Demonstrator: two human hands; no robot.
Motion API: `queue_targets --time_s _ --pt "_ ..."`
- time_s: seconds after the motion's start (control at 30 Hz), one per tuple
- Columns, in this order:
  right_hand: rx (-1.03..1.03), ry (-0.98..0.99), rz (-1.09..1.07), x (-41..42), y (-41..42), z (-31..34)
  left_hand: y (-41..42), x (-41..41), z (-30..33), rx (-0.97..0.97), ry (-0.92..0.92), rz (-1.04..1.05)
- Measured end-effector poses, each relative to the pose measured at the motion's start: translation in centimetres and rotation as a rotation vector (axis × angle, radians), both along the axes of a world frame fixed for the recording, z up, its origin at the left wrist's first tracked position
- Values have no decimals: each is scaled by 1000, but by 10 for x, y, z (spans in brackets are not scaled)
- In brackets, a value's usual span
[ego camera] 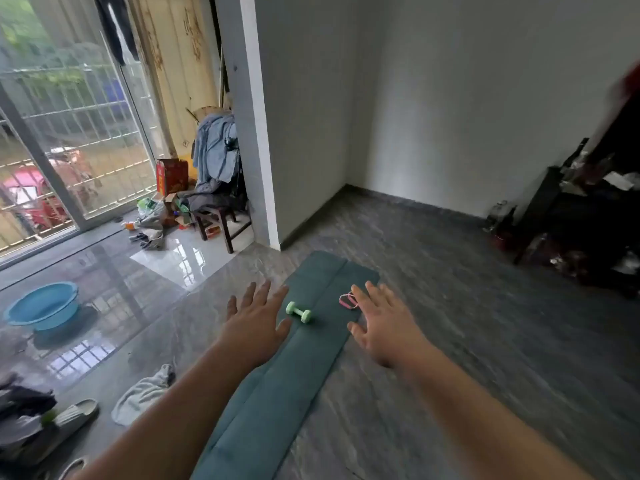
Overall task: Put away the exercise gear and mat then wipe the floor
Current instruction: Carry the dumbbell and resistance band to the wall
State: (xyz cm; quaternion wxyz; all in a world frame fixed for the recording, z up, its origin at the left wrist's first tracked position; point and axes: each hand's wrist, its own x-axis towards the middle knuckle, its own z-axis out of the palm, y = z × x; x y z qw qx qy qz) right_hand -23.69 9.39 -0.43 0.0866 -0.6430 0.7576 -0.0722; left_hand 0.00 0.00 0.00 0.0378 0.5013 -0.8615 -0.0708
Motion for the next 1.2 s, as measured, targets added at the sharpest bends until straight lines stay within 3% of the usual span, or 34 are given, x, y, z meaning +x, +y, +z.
queue_targets --time_s 0.47,0.93,1.2 --pt "60 86 87 -173 -82 -31 -76 -168 -26 69 -27 61" --pt "132 74 123 -293 -325 -29 -311 -266 -61 210 10 136" --pt "186 68 138 -361 -436 -64 -414 -326 -69 224 7 163"
